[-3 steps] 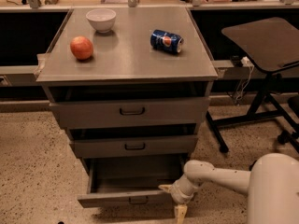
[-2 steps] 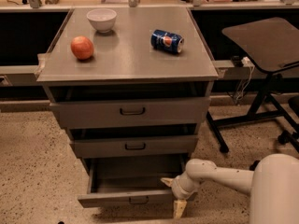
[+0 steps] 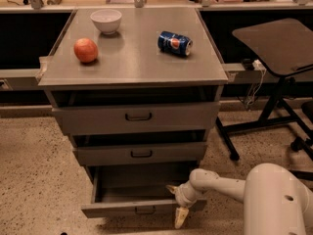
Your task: Open bottom drawer
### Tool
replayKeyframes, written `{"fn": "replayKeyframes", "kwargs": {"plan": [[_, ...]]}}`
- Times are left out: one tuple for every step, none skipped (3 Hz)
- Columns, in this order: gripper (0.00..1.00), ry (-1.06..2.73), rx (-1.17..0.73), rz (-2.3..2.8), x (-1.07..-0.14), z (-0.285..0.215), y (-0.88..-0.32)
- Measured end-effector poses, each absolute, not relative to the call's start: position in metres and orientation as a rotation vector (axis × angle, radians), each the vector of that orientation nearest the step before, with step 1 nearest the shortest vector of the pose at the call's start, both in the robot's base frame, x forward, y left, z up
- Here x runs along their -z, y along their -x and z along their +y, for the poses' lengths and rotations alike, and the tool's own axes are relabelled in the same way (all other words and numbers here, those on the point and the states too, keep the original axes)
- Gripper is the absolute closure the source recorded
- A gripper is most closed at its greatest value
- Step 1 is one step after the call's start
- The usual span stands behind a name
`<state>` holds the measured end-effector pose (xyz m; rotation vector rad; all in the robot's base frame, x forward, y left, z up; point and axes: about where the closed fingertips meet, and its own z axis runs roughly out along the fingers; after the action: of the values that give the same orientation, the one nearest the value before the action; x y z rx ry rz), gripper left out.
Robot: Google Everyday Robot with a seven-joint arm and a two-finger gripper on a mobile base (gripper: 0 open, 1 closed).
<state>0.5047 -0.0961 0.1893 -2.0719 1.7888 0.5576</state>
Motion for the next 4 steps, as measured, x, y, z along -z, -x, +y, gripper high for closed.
{"fn": "replayKeyframes", "kwargs": {"plan": [[0.19, 2.094, -0.601, 1.750, -0.185, -0.093, -0.497], [0.36, 2.139, -0.635, 1.702, -0.191, -0.095, -0.478], [0.36, 2.203, -0.673, 1.670, -0.195, -0.094, -0.457], [0.37, 2.239, -0.721, 1.647, -0.197, -0.095, -0.444]]}}
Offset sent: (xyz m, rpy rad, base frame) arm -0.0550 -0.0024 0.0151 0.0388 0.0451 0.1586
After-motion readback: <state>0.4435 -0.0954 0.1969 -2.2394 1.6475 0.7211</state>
